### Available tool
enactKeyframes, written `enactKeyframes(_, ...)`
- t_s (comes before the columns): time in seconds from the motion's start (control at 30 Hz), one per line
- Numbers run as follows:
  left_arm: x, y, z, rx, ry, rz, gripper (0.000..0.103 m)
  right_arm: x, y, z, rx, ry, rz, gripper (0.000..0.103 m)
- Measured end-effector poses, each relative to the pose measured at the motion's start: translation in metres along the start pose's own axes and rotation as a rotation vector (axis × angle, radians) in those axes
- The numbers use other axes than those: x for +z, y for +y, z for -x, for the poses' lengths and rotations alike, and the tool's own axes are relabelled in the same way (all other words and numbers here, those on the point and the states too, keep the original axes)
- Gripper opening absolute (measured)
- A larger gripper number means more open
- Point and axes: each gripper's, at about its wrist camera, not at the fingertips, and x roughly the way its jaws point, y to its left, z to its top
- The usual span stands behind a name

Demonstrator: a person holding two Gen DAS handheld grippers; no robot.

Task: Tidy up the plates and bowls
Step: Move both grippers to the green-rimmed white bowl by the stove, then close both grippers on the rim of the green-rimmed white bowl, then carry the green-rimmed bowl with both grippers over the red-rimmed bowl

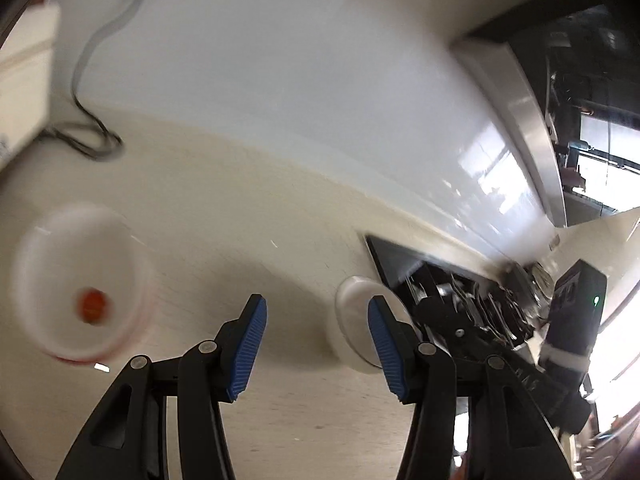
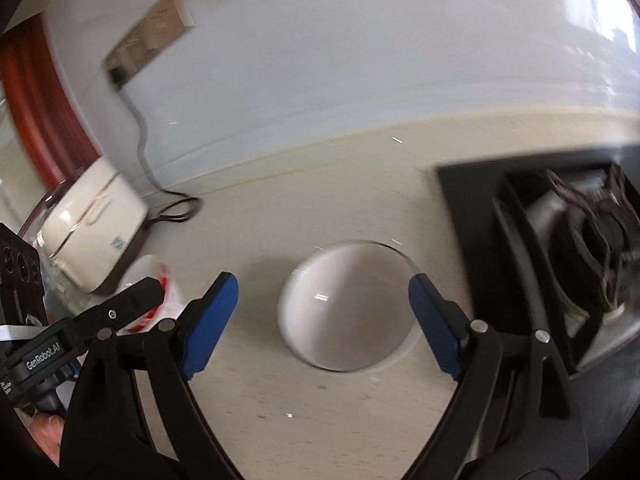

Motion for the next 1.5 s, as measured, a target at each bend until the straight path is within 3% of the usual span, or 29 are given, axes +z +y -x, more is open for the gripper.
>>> enactKeyframes(0.23,-0.008,-0.018,-0.056,-0.024,0.145,0.058,0.053,-0.012,-0.033,-0.032,-0.086,0.068,-0.053,0.087)
enactKeyframes(0.43,-0.019,-0.022,-0.082,0.015,0.185,0.070,0.046,-0.019,-0.048,-0.048,-0.089,0.108,-0.060,0.070)
enactKeyframes(0.6,-0.026,-0.022,-0.095,0.026,0.209,0.061,0.036,-0.026,-0.047,-0.052,-0.068,0.125,-0.045,0.047)
enactKeyframes(0.73,-0.027,-0.021,-0.103,0.031,0.219,0.058,0.030,-0.028,-0.044,-0.056,-0.050,0.129,-0.036,0.038)
enactKeyframes(1.13,-0.027,-0.021,-0.103,0.058,0.205,0.032,0.017,-0.028,-0.039,-0.047,-0.084,0.104,-0.005,0.028)
enactKeyframes(1.5,-0.026,-0.014,-0.084,0.044,0.175,0.041,0.015,-0.027,-0.027,-0.035,-0.075,0.092,0.009,0.028)
